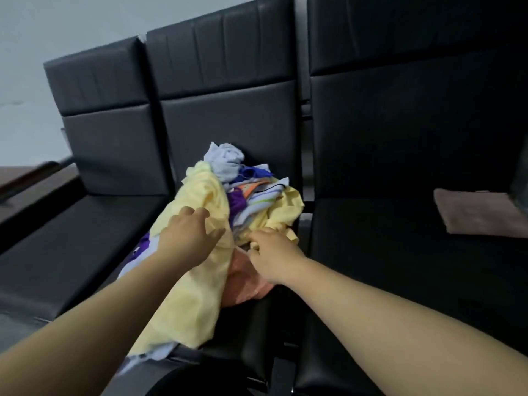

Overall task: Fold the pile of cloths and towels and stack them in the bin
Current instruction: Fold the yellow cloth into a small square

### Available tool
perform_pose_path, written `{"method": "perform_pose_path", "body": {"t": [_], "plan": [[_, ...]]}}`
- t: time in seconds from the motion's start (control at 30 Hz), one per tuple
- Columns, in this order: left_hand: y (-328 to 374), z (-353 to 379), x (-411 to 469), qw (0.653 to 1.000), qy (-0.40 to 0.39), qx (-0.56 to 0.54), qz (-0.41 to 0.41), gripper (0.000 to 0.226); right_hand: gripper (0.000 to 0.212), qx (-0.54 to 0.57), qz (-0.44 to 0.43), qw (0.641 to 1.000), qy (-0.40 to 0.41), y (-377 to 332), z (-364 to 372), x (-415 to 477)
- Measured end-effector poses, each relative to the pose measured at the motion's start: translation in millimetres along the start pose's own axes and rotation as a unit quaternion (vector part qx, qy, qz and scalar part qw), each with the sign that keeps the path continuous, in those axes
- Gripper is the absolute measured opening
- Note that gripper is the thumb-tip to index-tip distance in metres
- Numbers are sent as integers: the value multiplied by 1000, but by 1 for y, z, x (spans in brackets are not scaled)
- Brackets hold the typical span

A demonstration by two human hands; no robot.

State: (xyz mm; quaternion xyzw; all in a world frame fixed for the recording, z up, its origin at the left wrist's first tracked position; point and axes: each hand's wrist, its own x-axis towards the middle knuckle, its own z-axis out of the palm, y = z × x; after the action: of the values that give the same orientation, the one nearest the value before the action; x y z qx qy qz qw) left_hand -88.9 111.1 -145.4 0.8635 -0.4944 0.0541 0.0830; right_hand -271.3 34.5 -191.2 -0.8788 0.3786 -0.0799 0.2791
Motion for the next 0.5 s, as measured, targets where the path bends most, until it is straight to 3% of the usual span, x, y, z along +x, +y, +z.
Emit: {"method": "perform_pose_path", "body": {"t": [0.1,0.2,0.27,0.43,0.5], "plan": [[-28,10,9,1000,-6,12,-18,62,35,32,-8,999,-3,-27,8,15],[-40,9,21,1000,-3,-7,-20,26,41,51,10,998,-20,-41,14,27],[-37,2,26,999,11,-47,-10,16,51,105,40,993,-22,-42,17,32],[0,-33,16,955,59,-286,40,19,97,292,70,954,-3,-40,-7,32],[25,-52,9,923,58,-378,48,21,89,343,76,936,-4,-35,-22,28]]}}
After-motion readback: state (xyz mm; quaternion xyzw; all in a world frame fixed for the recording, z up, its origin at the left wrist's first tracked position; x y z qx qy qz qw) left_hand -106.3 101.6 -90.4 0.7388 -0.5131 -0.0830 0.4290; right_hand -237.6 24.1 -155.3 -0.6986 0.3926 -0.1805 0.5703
